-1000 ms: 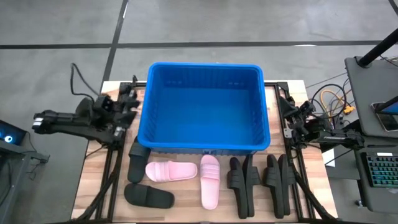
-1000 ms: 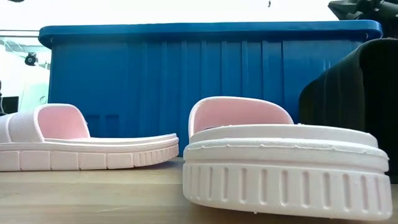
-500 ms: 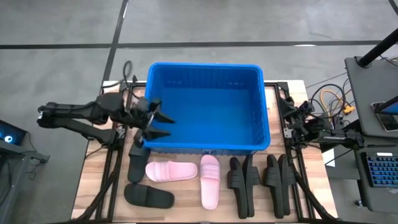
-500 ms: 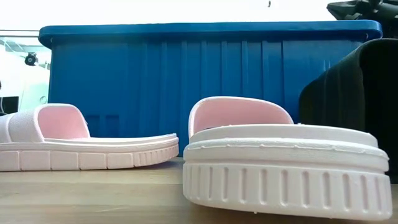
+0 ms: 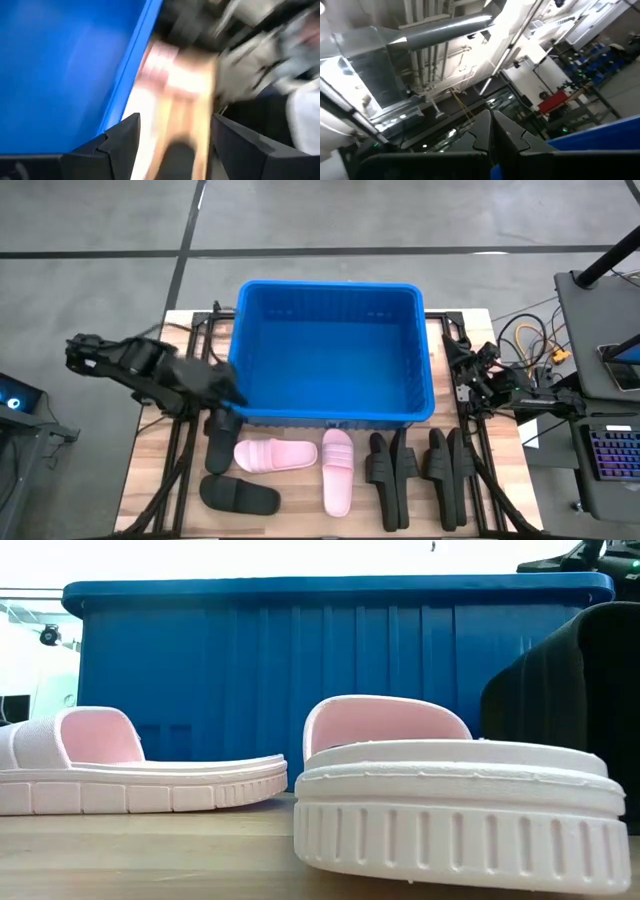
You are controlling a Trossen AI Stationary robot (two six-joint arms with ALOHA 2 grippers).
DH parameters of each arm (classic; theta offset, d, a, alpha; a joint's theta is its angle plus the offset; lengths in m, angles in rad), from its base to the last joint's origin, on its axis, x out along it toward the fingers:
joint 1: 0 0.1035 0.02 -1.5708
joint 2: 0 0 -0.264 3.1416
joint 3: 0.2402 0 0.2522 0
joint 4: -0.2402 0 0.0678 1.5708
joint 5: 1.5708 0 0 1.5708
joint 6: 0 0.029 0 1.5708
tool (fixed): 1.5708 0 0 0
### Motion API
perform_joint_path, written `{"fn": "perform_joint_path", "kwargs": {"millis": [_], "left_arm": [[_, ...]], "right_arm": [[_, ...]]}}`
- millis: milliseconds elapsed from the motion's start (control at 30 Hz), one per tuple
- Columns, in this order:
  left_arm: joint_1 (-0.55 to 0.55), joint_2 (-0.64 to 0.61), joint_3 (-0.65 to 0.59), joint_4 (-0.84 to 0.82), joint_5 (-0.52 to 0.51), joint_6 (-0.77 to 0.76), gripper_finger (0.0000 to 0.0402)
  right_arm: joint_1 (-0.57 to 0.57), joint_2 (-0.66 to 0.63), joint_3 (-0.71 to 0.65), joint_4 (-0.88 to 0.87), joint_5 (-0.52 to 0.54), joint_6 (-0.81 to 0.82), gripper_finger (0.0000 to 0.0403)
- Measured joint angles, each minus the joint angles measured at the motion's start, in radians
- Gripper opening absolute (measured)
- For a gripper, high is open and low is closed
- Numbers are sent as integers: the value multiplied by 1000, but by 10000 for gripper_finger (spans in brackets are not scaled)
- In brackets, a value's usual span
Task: Pick and place slides into bin
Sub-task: Put the black slide into the bin
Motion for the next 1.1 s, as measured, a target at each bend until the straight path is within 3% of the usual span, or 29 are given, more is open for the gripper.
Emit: {"fn": "perform_joint_path", "kwargs": {"millis": [133,400,700,867,1100], "left_arm": [[-79,85,4,-167,8,-108,226],[-251,188,4,-219,9,-245,226],[-454,335,-6,-459,-160,-368,226],[-560,377,-60,-448,-280,-462,226],[-626,401,-206,-437,-295,-734,226]], "right_arm": [[0,0,0,0,20,-19,9],[0,0,0,1,30,-46,9],[0,0,0,0,87,-55,9],[0,0,0,-2,88,-58,9],[0,0,0,-7,87,-70,9]]}}
